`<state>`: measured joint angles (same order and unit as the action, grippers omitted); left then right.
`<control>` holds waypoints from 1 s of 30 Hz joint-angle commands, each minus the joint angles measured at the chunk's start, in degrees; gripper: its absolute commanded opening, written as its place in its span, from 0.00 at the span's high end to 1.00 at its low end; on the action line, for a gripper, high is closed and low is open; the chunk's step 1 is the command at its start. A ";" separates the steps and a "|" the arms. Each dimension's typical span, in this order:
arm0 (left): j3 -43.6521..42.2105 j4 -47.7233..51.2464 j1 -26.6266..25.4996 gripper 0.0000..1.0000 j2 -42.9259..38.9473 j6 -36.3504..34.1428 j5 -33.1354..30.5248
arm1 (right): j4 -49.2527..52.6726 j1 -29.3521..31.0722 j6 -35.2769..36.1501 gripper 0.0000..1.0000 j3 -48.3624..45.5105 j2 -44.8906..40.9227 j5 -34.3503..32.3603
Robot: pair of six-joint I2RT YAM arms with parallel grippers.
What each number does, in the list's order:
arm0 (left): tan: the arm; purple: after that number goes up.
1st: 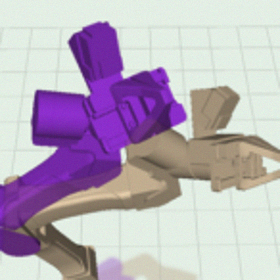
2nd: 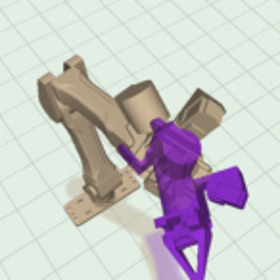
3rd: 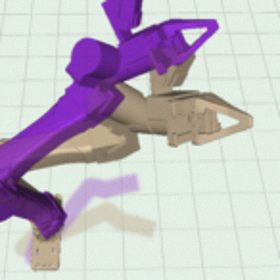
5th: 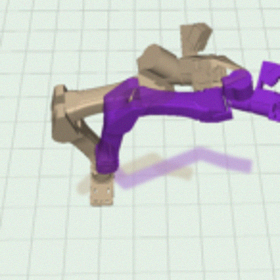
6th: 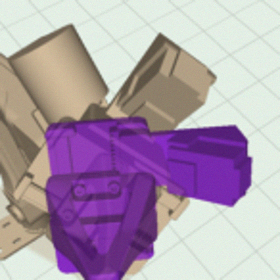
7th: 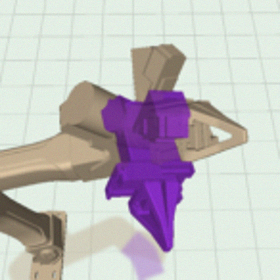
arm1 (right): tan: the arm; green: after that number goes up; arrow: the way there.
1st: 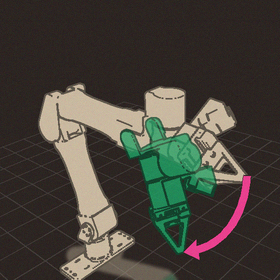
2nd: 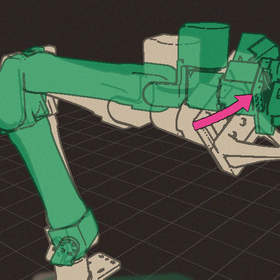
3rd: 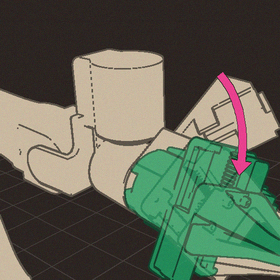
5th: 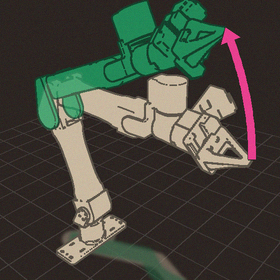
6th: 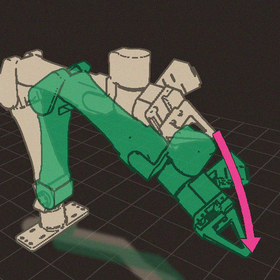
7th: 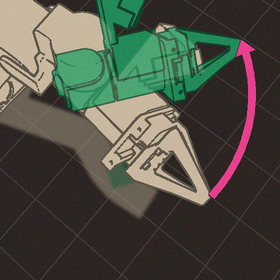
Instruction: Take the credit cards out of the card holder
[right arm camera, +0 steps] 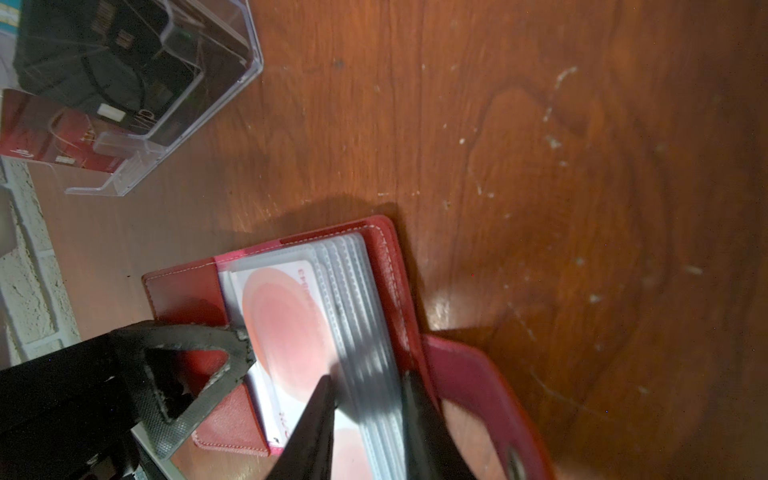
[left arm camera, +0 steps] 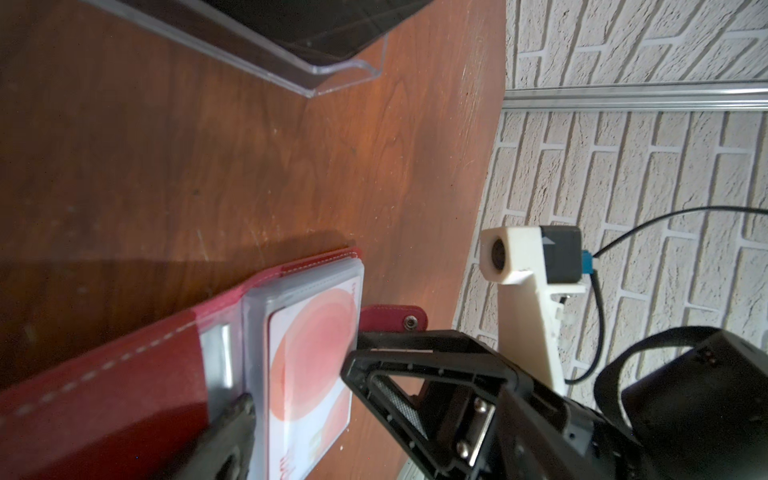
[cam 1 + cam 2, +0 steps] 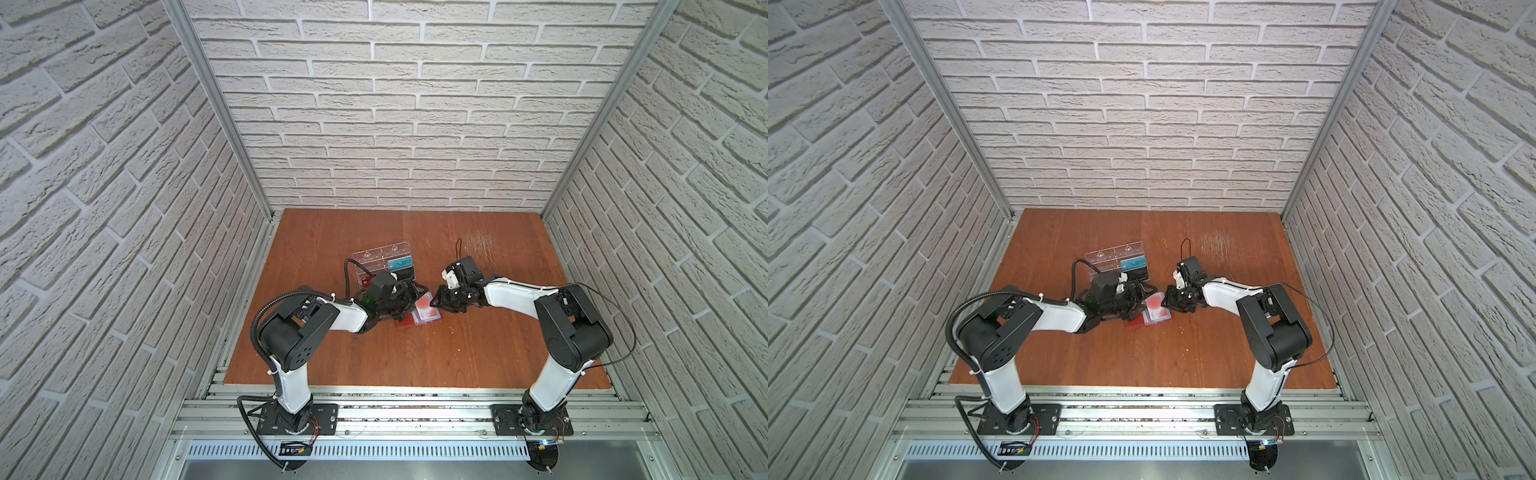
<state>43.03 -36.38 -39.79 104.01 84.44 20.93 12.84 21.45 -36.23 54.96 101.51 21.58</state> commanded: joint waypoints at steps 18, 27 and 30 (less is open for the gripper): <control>-0.84 -8.48 -0.46 0.11 2.52 -2.53 1.56 | -0.67 0.34 -1.12 0.74 -3.63 2.81 -1.54; -1.12 -13.12 -1.14 0.12 3.22 -2.92 2.04 | -2.04 0.34 -1.47 0.75 -4.41 3.46 -0.86; -1.14 -15.17 -1.29 0.12 3.54 -2.89 2.45 | -2.46 0.35 -1.72 0.75 -4.65 3.60 -0.58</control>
<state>41.87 -42.63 -39.88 106.04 82.83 22.02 8.97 20.78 -37.32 53.10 101.45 23.27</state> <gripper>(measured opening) 0.885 0.254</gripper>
